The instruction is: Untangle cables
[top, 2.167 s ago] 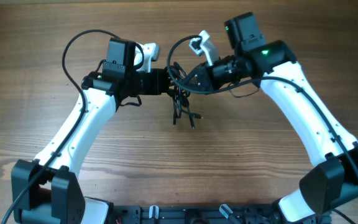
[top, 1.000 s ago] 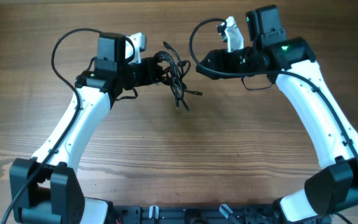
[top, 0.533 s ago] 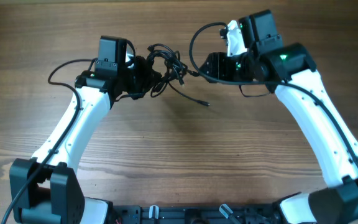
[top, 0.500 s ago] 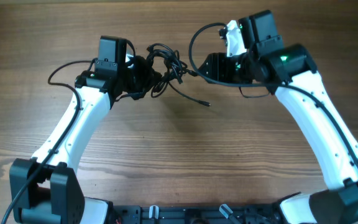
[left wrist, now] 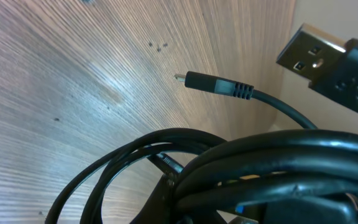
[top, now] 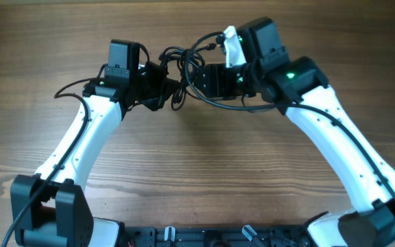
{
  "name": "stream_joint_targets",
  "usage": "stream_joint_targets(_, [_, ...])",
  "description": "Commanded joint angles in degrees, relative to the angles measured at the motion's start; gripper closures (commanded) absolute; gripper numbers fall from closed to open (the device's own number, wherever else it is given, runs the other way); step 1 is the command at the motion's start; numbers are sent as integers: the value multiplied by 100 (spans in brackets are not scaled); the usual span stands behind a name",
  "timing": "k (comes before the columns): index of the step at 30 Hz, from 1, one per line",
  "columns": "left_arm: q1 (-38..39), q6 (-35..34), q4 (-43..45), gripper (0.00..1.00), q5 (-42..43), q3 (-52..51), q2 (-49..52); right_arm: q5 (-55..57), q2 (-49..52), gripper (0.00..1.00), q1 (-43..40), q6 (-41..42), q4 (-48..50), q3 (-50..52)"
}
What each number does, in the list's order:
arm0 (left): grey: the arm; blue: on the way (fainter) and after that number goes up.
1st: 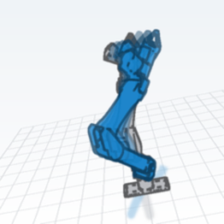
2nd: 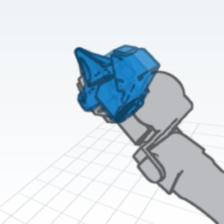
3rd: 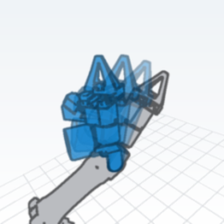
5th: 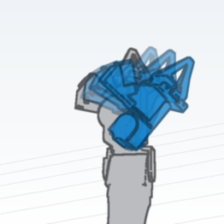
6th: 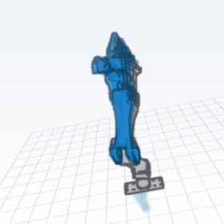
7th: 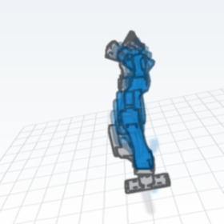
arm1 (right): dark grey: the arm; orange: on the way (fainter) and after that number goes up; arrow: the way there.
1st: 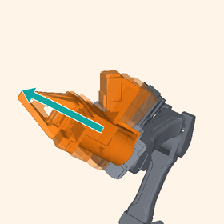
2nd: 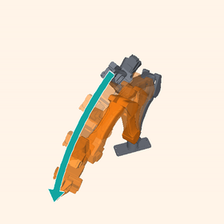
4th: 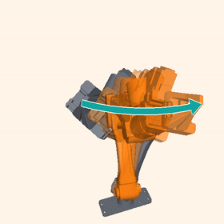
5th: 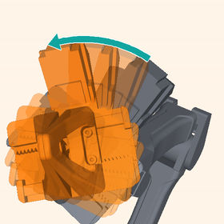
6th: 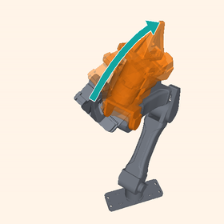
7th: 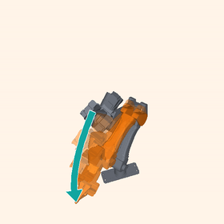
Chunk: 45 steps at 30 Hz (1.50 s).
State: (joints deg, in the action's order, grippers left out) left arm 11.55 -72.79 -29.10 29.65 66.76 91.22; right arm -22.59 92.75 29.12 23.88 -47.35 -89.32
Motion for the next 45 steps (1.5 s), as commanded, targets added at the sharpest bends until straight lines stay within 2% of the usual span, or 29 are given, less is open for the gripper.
stream_joint_targets(1, [-11, -76, 24, 96, 264, 0, -188, 85, 229, 42, 50, 70, 273, 57])
stream_joint_targets(3, [-11, -57, -85, 96, 96, 0, -188, 258, 212, 44, 50, 72, 372, 33])
stream_joint_targets(6, [-11, 468, -291, 96, -479, 0, -186, 807, 125, 44, 50, 31, 337, -26])
stream_joint_targets(10, [-11, 1770, -284, 96, -575, 0, -186, 1034, -131, 43, 50, -372, 356, -46])
stream_joint_targets(12, [-11, 2649, -267, 96, -575, 0, -186, 1036, -350, 39, 50, -638, 389, -48])
stream_joint_targets(14, [-11, 3158, -267, 96, -575, 0, -186, 957, -485, 37, 50, -916, 505, -48])
stream_joint_targets(17, [-11, 4203, -271, 96, -573, 0, -186, 474, -619, 33, 50, -2210, 732, -48])
stream_joint_targets(21, [-11, 4699, -271, 96, -544, 0, -188, 26, -540, 32, 50, -3327, 468, -44])
stream_joint_targets(26, [-11, 5012, -269, 96, -221, 0, -188, -549, -109, 33, 61, -3788, 76, -28])
stream_joint_targets(30, [-11, 5007, -269, 96, -223, 0, -188, -992, 160, 47, 68, -3692, -24, -24])
stream_joint_targets(35, [-11, 4983, -238, 96, -225, 0, -188, -964, 520, 54, 186, -3318, -166, -20])
stream_joint_targets(38, [-11, 4942, -243, 96, -227, 0, -188, -643, 640, 63, 367, -2850, -164, -20])
stream_joint_targets(40, [-11, 4697, -216, 96, -295, 0, -186, 249, 638, 82, 501, -2162, -184, -20])
stream_joint_targets(42, [-11, 4347, -225, 96, -702, 0, -186, 785, 627, 96, 511, -1497, -267, -59])
stream_joint_targets(45, [-11, 3862, -352, 96, -1495, 0, -186, 758, 470, 96, 457, -1187, -317, -297])
